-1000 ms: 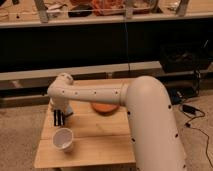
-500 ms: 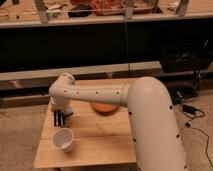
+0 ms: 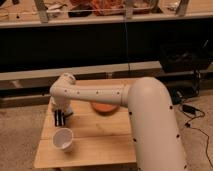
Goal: Place the eraser on the white sponge
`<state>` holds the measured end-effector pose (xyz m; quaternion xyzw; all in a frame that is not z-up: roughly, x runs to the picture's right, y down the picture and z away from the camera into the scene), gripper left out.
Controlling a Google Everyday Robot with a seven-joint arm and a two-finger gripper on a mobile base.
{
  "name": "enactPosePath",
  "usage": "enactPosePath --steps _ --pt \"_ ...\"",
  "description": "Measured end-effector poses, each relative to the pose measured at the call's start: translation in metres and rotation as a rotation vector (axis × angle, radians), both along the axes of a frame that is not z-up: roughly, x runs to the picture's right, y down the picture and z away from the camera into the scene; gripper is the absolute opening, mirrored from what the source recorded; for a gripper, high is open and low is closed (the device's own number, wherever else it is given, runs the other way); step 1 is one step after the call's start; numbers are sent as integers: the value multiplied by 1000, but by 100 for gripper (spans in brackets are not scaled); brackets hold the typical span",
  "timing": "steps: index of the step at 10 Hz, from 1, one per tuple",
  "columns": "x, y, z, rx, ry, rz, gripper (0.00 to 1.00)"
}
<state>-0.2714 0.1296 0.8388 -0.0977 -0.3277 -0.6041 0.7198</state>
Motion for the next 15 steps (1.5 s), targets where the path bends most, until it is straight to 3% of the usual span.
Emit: enactPosePath --steps 4,7,15 --pt "1 1 1 -2 -8 -2 6" --pt "2 1 1 -5 -18 -7 23" --pt "3 2 1 -7 -32 -16 24"
